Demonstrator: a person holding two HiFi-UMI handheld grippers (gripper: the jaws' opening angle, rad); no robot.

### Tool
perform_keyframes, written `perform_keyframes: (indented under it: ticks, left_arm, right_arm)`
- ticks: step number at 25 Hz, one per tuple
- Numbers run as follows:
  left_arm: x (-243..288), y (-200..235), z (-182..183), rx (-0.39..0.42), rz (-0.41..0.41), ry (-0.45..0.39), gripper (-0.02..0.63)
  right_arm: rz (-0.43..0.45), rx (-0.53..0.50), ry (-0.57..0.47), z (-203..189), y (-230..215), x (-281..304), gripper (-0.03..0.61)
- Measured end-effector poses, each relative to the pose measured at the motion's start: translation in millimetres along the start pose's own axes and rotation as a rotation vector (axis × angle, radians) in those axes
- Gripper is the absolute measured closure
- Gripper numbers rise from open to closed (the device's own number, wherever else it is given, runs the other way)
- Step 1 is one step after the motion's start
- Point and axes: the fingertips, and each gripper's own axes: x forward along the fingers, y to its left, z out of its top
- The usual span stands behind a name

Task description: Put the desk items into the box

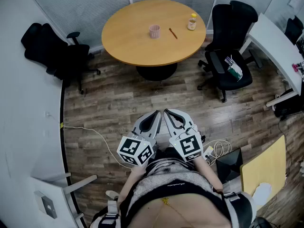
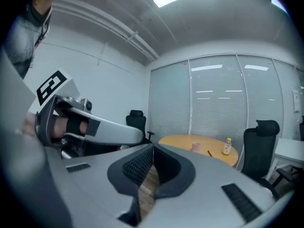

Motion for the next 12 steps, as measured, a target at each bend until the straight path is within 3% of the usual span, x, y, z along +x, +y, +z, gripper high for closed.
perform_keyframes:
  ticks: [12]
  left_arm:
    - [16, -27, -10, -0.015, 0.018, -0.01, 0.612]
  right_arm:
    - [0.056, 0.011, -0.012, -8, -18, -22, 0.554]
